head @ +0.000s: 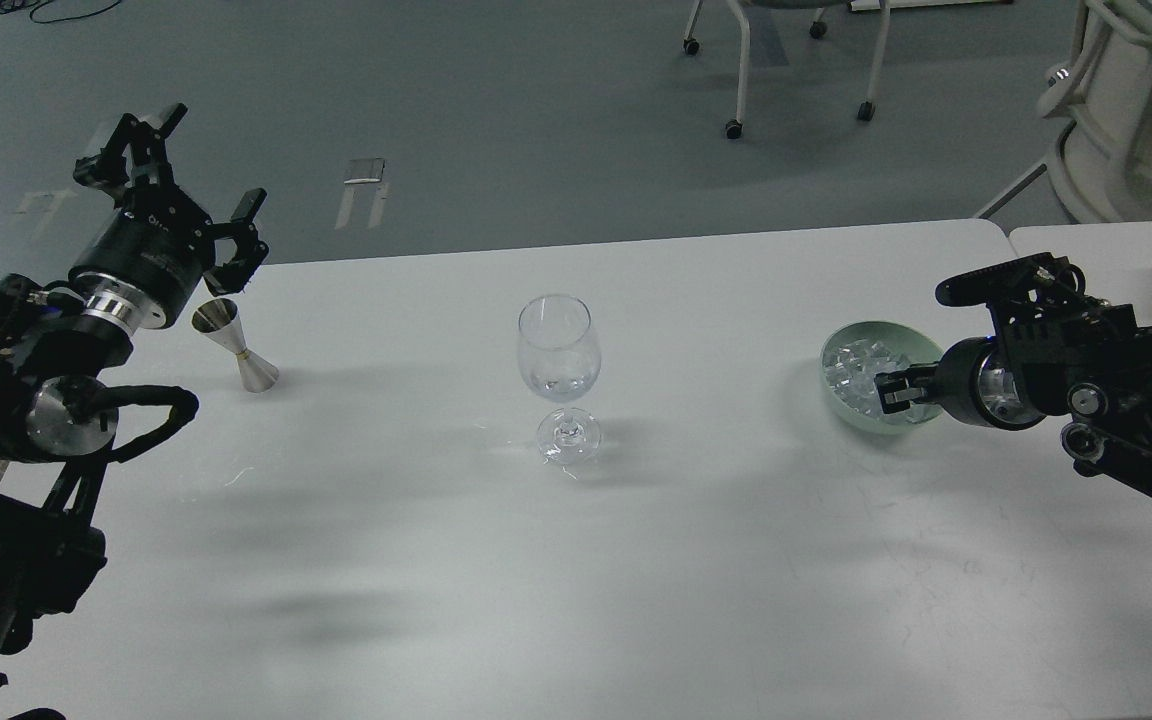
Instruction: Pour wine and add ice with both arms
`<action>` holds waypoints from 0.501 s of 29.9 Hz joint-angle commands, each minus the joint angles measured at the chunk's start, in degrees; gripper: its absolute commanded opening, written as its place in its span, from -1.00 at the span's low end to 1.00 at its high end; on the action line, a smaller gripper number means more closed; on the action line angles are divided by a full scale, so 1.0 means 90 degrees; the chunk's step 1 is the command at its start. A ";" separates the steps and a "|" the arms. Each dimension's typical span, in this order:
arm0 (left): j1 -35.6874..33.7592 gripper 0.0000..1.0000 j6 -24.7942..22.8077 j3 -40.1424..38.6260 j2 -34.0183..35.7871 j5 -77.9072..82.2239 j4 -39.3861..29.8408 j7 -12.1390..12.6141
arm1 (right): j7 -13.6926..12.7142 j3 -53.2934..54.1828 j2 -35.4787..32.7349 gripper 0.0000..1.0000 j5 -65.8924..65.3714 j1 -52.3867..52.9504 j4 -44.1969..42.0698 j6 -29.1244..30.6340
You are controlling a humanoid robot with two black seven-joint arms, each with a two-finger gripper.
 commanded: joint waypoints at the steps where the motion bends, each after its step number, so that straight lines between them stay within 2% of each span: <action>1: 0.0000 0.98 -0.0005 0.0000 0.0013 -0.0010 0.0000 -0.0005 | 0.0001 0.0002 0.0000 -0.23 -0.0009 0.0002 -0.0033 0.0000; 15: 0.0000 0.98 0.0005 0.0000 0.0003 -0.0010 0.0058 -0.0005 | 0.0001 0.0031 0.0303 -0.23 -0.0009 0.0031 -0.0423 0.0000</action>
